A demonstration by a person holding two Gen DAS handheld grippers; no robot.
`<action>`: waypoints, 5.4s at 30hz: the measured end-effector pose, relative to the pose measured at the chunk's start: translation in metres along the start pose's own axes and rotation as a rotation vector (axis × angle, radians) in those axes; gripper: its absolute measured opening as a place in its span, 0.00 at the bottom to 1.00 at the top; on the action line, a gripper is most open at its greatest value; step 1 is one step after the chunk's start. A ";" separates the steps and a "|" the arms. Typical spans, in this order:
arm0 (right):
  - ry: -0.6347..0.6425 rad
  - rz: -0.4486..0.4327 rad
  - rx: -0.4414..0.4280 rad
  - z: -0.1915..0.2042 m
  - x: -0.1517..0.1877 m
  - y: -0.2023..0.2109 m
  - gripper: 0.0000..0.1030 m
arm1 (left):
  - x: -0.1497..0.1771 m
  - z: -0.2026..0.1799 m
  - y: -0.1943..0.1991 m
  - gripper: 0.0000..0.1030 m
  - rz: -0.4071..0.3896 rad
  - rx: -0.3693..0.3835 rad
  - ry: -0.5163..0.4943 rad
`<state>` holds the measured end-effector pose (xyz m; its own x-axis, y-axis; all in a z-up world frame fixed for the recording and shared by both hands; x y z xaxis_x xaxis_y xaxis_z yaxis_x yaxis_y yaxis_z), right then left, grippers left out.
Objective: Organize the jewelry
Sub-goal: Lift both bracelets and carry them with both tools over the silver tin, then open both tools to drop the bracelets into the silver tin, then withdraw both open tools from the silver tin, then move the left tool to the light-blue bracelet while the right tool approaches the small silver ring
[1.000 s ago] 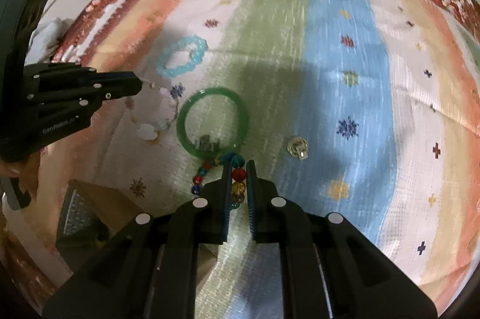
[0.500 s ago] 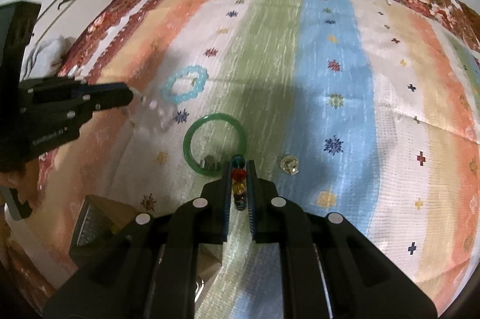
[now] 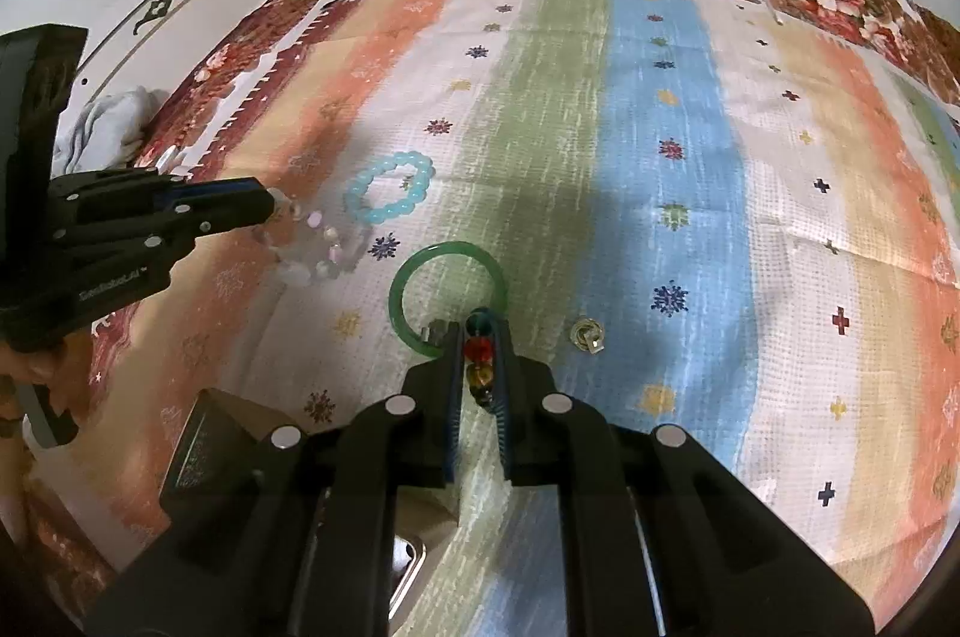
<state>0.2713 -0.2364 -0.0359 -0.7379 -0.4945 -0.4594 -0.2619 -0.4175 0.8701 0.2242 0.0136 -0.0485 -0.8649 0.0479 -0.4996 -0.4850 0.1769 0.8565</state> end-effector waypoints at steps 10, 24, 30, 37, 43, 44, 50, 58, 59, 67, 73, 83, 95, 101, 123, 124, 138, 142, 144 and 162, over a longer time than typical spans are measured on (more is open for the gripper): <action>-0.009 -0.043 -0.010 0.005 0.004 0.022 0.10 | 0.009 -0.016 0.018 0.10 -0.026 0.020 -0.018; -0.013 -0.126 -0.022 0.020 0.013 0.059 0.10 | 0.018 -0.020 0.045 0.10 -0.065 0.044 0.008; -0.002 -0.171 -0.032 0.035 0.016 0.077 0.10 | 0.029 -0.022 0.058 0.10 -0.080 0.064 0.017; 0.013 -0.194 -0.037 0.049 0.024 0.090 0.10 | 0.041 -0.027 0.074 0.10 -0.104 0.075 0.014; 0.023 -0.206 -0.047 0.059 0.042 0.101 0.10 | 0.047 -0.035 0.083 0.10 -0.119 0.097 0.006; 0.018 -0.210 -0.048 0.059 0.045 0.103 0.10 | 0.048 -0.036 0.085 0.10 -0.123 0.100 0.006; 0.012 -0.209 -0.055 0.064 0.059 0.108 0.10 | 0.061 -0.047 0.092 0.10 -0.127 0.109 -0.014; 0.020 -0.200 -0.075 0.072 0.071 0.109 0.10 | 0.080 -0.058 0.100 0.10 -0.130 0.138 -0.020; 0.021 -0.198 -0.076 0.074 0.072 0.108 0.10 | 0.083 -0.059 0.101 0.10 -0.128 0.144 -0.020; 0.039 -0.176 -0.084 0.083 0.077 0.102 0.10 | 0.091 -0.067 0.101 0.10 -0.120 0.146 -0.038; 0.046 -0.151 -0.063 0.083 0.079 0.095 0.20 | 0.091 -0.067 0.100 0.11 -0.115 0.141 -0.032; 0.011 -0.152 0.017 0.065 0.078 0.093 0.54 | 0.089 -0.058 0.094 0.41 -0.107 0.078 -0.025; -0.039 -0.140 0.021 0.044 0.074 0.082 0.54 | 0.077 -0.026 0.079 0.51 -0.088 0.030 0.057; -0.053 -0.133 0.030 0.035 0.069 0.076 0.54 | 0.069 -0.017 0.071 0.55 -0.089 -0.016 0.074; -0.143 -0.090 0.087 -0.009 0.044 0.041 0.54 | 0.044 0.014 0.034 0.59 -0.056 -0.126 0.103; -0.146 -0.087 0.085 -0.011 0.043 0.039 0.54 | 0.043 0.015 0.032 0.59 -0.054 -0.123 0.109; -0.165 -0.042 0.077 -0.024 0.027 0.016 0.59 | 0.025 0.019 0.011 0.64 -0.034 -0.111 0.121; -0.163 -0.028 0.080 -0.027 0.023 0.009 0.61 | 0.021 0.022 0.003 0.64 -0.025 -0.113 0.129; -0.159 -0.018 0.079 -0.027 0.021 0.005 0.63 | 0.019 0.023 0.002 0.65 -0.024 -0.105 0.137; -0.171 0.051 0.091 -0.043 0.008 -0.031 0.63 | -0.001 0.032 -0.022 0.70 -0.028 -0.128 0.154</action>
<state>0.3005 -0.2604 -0.0739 -0.8446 -0.3729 -0.3841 -0.2712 -0.3205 0.9076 0.2397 0.0412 -0.0712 -0.8557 -0.1078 -0.5061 -0.5131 0.0496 0.8569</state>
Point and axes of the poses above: each gripper's, at about its wrist camera, not at the fingertips, and y roughly against the way its jaws point, z to its left, x to its underside, the point moved 2 cm from there along -y, roughly the way its jaws point, and after that the axes turned 5 degrees about y, right-handed, at the moved point
